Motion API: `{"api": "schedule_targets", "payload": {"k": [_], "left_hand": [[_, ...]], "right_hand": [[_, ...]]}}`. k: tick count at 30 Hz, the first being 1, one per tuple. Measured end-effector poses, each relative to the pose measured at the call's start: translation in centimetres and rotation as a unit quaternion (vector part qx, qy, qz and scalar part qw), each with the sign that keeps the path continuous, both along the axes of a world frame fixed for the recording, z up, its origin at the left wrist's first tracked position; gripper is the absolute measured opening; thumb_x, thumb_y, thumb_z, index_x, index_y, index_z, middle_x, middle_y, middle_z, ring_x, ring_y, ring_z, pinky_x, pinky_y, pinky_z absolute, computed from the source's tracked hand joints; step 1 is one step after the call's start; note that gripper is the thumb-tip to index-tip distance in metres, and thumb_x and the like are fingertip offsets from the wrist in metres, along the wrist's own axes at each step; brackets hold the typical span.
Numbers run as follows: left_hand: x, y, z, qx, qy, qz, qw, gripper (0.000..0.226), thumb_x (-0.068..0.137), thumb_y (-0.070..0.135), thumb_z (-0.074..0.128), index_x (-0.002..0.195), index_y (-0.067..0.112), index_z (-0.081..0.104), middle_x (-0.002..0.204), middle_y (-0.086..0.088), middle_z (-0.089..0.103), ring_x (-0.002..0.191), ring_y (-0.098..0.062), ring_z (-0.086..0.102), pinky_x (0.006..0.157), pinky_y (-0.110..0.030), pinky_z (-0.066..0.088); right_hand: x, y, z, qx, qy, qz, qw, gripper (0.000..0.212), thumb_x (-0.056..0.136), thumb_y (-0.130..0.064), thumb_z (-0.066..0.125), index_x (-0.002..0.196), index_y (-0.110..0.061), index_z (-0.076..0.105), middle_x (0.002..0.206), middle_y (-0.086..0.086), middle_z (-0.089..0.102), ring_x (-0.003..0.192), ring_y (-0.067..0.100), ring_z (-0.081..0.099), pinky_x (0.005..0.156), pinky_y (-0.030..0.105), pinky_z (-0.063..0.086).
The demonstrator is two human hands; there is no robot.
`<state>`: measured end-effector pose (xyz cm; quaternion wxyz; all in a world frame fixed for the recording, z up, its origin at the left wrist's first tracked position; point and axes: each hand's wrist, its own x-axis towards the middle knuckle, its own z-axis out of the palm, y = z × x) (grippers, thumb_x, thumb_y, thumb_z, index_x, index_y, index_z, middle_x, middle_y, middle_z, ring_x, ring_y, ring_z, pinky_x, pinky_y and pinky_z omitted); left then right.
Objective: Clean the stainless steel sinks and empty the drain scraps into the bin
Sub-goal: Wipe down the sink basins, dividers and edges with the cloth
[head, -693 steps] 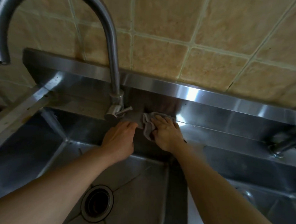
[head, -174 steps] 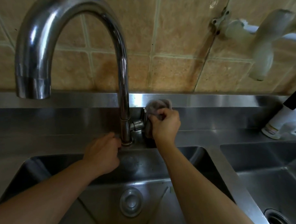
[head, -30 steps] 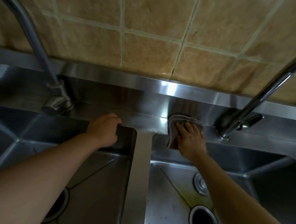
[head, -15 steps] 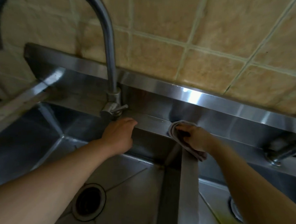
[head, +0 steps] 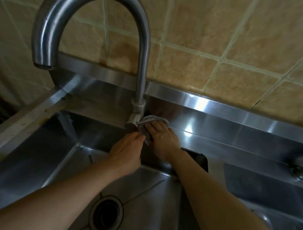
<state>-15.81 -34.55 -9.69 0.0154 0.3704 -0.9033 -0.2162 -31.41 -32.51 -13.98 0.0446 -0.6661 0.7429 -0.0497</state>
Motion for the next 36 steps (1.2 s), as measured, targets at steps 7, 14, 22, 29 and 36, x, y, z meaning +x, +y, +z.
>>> {"api": "schedule_targets", "payload": {"k": [7, 14, 22, 29, 36], "left_hand": [[-1.8, 0.9, 0.1, 0.009, -0.001, -0.01, 1.0, 0.055, 0.086, 0.009, 0.059, 0.138, 0.015, 0.041, 0.139, -0.002, 0.041, 0.127, -0.018, 0.041, 0.106, -0.033, 0.039], [-1.9, 0.8, 0.5, -0.007, 0.011, -0.005, 1.0, 0.062, 0.086, 0.007, 0.059, 0.142, 0.015, 0.034, 0.144, -0.001, 0.036, 0.131, -0.018, 0.037, 0.106, -0.032, 0.038], [-3.4, 1.1, 0.3, -0.023, -0.01, 0.009, 1.0, 0.062, 0.086, 0.007, 0.058, 0.143, 0.015, 0.032, 0.144, -0.003, 0.035, 0.131, -0.02, 0.038, 0.106, -0.034, 0.039], [-9.2, 2.7, -0.4, -0.046, -0.064, -0.047, 0.996, 0.059, 0.084, 0.01, 0.06, 0.139, 0.016, 0.04, 0.145, -0.005, 0.036, 0.133, -0.025, 0.036, 0.108, -0.038, 0.034], [-12.2, 3.3, -1.6, -0.072, -0.068, -0.066, 0.993, 0.047, 0.08, 0.014, 0.061, 0.126, 0.02, 0.054, 0.128, -0.002, 0.048, 0.119, -0.026, 0.047, 0.098, -0.039, 0.041]], "right_hand": [[-7.2, 10.3, 1.0, 0.073, 0.039, -0.202, 0.976, 0.061, 0.097, -0.044, 0.04, 0.151, -0.026, 0.018, 0.157, 0.003, 0.016, 0.144, 0.024, 0.017, 0.116, 0.037, 0.014], [-2.3, 4.5, 0.5, 0.055, 0.104, -0.127, 0.985, 0.057, 0.095, -0.03, 0.045, 0.148, -0.026, 0.025, 0.151, 0.011, 0.025, 0.137, 0.032, 0.025, 0.111, 0.044, 0.022], [-3.0, 3.1, 0.3, 0.049, 0.036, -0.022, 0.998, 0.061, 0.097, -0.043, 0.039, 0.152, -0.027, 0.017, 0.159, -0.001, 0.015, 0.145, 0.02, 0.015, 0.118, 0.035, 0.01], [-11.6, 11.4, 0.6, 0.078, -0.026, -0.165, 0.983, 0.055, 0.096, -0.052, 0.025, 0.146, -0.033, 0.032, 0.155, -0.009, 0.025, 0.143, 0.013, 0.02, 0.116, 0.037, 0.016], [-18.1, 19.6, 0.0, 0.046, -0.024, -0.318, 0.947, 0.058, 0.092, -0.056, 0.03, 0.143, -0.03, 0.037, 0.152, 0.0, 0.029, 0.138, 0.022, 0.028, 0.113, 0.037, 0.022]]}}
